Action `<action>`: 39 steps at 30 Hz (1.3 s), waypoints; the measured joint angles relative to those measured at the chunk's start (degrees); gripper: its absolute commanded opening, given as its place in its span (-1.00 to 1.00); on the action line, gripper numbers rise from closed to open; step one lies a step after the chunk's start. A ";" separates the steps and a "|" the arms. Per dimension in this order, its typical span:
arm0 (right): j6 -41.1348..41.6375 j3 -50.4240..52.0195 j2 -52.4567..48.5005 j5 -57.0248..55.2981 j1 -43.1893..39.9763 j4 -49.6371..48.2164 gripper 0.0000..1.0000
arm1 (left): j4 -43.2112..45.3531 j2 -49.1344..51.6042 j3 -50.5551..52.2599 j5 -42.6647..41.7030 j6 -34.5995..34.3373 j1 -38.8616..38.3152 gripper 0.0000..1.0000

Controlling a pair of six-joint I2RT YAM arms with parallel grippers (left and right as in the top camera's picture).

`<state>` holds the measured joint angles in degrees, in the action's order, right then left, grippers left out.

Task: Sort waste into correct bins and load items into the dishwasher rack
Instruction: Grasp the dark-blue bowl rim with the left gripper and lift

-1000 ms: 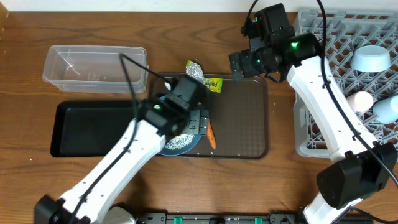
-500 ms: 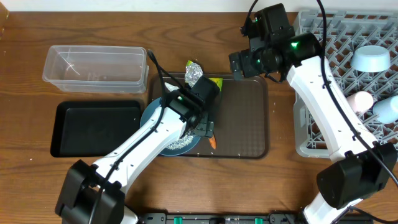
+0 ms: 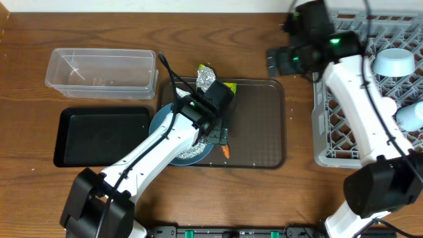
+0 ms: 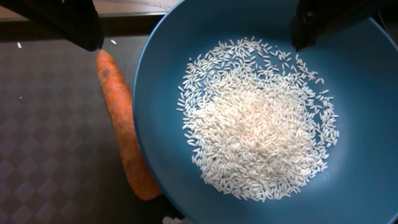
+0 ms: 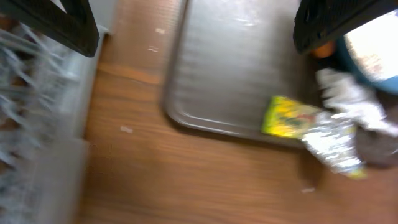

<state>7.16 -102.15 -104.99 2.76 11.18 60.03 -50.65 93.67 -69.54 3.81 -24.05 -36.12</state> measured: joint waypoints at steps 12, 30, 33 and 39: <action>0.11 0.00 0.00 -4.90 -11.82 3.58 0.98 | 5.42 0.00 0.07 0.00 0.09 -0.02 0.92; 0.11 0.00 0.00 -5.14 -12.09 3.58 0.99 | 3.08 7.87 1.11 12.07 1.16 -9.60 0.53; 0.11 0.00 0.00 -5.14 -12.09 3.58 0.98 | 2.89 8.00 1.11 13.16 1.36 -9.64 0.45; 0.11 0.00 0.00 -5.14 -12.09 3.58 0.98 | 1.05 8.22 1.31 14.16 1.57 -9.64 0.41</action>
<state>7.27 -102.15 -104.99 -2.37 -0.91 63.61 -49.60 101.89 -68.23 17.98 -22.48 -45.76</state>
